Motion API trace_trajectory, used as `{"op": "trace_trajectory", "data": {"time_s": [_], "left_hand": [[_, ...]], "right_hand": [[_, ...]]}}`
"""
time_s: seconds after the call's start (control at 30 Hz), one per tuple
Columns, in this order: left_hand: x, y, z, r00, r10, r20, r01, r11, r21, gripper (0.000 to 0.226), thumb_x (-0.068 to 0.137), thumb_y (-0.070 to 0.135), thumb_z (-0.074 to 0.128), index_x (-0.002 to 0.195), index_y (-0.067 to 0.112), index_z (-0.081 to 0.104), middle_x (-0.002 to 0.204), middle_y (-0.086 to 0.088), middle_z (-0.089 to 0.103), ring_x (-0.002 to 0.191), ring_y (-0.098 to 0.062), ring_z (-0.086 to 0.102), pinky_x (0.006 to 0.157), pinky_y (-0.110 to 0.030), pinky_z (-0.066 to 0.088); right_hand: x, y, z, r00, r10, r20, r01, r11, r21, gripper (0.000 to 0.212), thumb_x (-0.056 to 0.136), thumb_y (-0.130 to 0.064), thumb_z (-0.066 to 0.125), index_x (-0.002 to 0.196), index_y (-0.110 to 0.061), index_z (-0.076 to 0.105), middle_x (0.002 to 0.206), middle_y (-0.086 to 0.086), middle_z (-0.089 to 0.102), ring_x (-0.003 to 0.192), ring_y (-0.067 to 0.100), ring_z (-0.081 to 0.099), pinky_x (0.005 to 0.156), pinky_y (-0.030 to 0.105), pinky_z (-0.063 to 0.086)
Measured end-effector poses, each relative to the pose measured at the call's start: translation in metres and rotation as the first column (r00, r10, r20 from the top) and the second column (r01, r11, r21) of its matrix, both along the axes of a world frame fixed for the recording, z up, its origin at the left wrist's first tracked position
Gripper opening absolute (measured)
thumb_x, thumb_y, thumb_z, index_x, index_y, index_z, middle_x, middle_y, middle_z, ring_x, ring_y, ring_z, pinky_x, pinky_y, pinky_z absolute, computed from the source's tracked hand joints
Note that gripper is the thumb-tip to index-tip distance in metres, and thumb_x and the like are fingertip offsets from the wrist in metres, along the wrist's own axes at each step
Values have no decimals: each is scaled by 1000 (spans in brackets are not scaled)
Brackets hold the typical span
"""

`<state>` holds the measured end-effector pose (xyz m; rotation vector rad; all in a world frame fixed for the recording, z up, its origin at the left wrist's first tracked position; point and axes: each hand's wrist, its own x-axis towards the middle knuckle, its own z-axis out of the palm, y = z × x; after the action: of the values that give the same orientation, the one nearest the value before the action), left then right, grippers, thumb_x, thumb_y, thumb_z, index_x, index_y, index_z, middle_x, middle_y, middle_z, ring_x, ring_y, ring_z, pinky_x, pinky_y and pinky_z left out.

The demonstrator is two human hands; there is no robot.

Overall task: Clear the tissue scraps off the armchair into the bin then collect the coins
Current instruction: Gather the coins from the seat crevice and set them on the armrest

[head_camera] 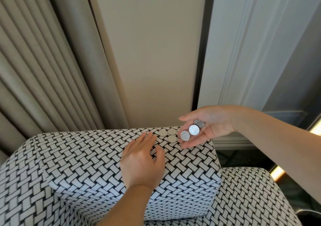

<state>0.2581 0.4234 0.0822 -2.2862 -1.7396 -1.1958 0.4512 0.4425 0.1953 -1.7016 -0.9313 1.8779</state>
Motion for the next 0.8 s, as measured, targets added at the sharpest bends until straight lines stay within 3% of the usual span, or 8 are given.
{"op": "trace_trajectory", "data": {"time_s": [0.4, 0.6, 0.8], "left_hand": [[0, 0, -1, 1000, -5, 15, 5, 1000, 30, 42, 79, 33, 41, 97, 17, 75, 103, 1, 71, 105, -14, 64, 99, -37, 39], [0, 1, -2, 1000, -6, 16, 6, 1000, 28, 42, 80, 33, 40, 98, 17, 75, 104, 2, 71, 106, -14, 64, 100, -35, 38], [0, 0, -2, 1000, -10, 10, 9, 999, 32, 41, 80, 33, 41, 98, 18, 75, 104, 2, 71, 106, -13, 64, 99, -34, 39]], "right_hand": [[5, -5, 2, 997, -70, -11, 71, 994, 88, 43, 94, -26, 52, 116, 11, 57, 116, 30, 59, 104, 36, 64, 89, 40, 54], [6, -18, -15, 977, -199, -80, 210, 966, 154, 36, 95, -26, 53, 107, 6, 63, 106, 24, 68, 97, 29, 68, 86, 36, 55], [-4, -27, -29, 980, -199, 3, 189, 936, 297, 27, 90, -18, 60, 114, -4, 63, 109, 15, 69, 98, 17, 68, 87, 28, 55]]}}
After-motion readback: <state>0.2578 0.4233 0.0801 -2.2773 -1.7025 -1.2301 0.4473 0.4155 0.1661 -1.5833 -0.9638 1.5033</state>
